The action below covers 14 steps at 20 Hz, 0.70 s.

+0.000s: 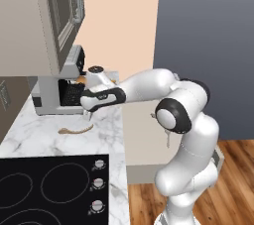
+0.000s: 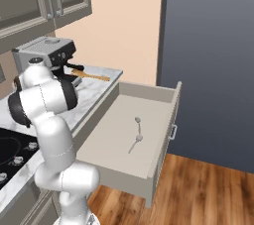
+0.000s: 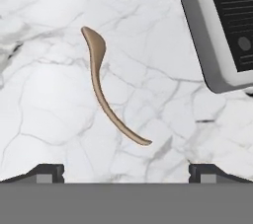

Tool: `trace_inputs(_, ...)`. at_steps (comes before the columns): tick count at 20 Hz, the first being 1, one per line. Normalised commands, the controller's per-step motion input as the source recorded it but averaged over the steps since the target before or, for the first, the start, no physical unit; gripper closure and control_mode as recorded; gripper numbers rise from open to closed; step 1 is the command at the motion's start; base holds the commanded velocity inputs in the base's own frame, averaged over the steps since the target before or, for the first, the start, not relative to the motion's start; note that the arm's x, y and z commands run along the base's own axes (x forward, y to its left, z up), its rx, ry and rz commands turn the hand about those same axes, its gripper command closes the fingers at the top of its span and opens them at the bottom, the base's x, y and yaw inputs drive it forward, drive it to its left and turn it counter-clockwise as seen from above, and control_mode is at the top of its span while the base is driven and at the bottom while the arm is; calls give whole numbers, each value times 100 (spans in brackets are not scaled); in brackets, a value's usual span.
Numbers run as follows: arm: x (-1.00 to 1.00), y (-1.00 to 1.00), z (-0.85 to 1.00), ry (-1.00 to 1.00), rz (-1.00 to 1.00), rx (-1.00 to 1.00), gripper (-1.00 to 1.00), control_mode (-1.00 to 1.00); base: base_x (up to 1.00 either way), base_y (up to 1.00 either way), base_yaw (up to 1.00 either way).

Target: Organize the utensils by type. Pick up the wooden spoons from the counter and place them in the open cabinet. Then pick up the metallic utensils from the counter and place them in the open drawer.

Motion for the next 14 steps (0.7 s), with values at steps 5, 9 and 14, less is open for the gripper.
trace_inputs(5, 0, 37, -35, 0, 5, 0, -100, -100, 0, 0, 0)
trace_inputs(9, -1, 35, -26, 0, 3, 0, -100, -100, 0, 0, 0)
trace_inputs(14, -11, 29, -17, 0, 0, 0, -100, -100, 0, 0, 0)
